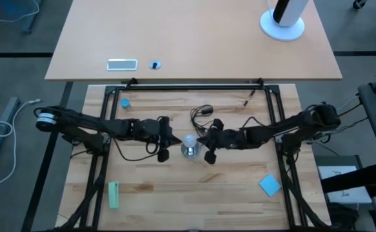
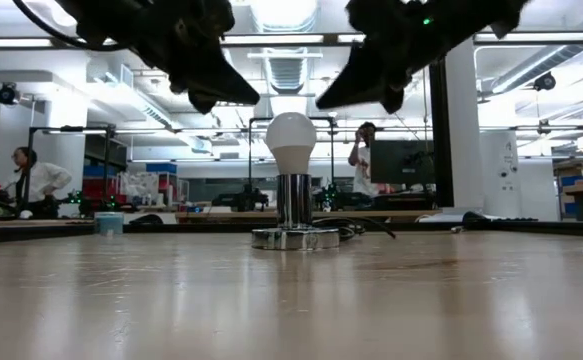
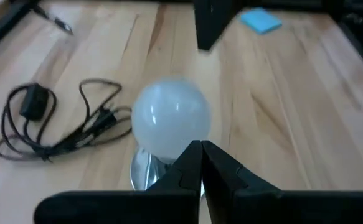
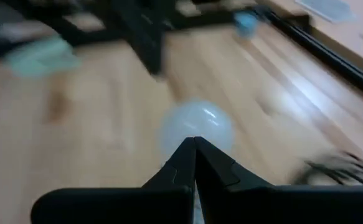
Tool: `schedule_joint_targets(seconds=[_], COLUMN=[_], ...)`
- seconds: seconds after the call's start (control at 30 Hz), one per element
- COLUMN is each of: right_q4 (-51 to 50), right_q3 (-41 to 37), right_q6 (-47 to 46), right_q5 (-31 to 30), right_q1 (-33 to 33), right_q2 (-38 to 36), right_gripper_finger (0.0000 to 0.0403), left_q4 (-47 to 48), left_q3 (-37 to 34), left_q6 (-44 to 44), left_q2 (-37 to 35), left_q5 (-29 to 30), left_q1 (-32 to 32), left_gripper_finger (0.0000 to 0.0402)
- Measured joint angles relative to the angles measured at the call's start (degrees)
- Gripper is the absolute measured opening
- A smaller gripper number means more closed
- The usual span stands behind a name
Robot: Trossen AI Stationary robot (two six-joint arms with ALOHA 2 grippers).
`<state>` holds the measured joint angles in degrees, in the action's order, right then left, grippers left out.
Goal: Screw lightbulb
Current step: Insert the white lightbulb into the metal lamp
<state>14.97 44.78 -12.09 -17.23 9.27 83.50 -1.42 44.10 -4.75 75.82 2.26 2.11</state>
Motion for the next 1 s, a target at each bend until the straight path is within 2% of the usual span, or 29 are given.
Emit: schedule_joint_targets(seconds=[0.17, 0.3, 0.67, 1.0], right_q4=[9.45, 16.13, 16.16, 20.16], right_q3=[-7.78, -10.51, -10.65, -9.74], right_q6=[-1.50, -2.37, -2.46, -3.99], right_q5=[0.20, 0.18, -0.83, 0.18], right_q1=[-1.22, -1.55, -2.68, -2.66], right_q2=[-0.59, -0.13, 0.07, 6.54], right_gripper_finger=[0.0000, 0.0000, 0.0000, 0.0000], left_q4=[-0.23, -2.27, -2.74, -3.00], left_q3=[-0.39, -0.42, -0.44, -0.56], left_q6=[-0.11, 0.33, 0.89, 0.87], left_q2=[2.54, 3.63, 3.69, 4.15], left_q5=[0.17, 1.02, 1.79, 1.82], left_q1=[0.00, -0.07, -0.13, -0.13], left_gripper_finger=[0.0000, 0.0000, 0.0000, 0.0000])
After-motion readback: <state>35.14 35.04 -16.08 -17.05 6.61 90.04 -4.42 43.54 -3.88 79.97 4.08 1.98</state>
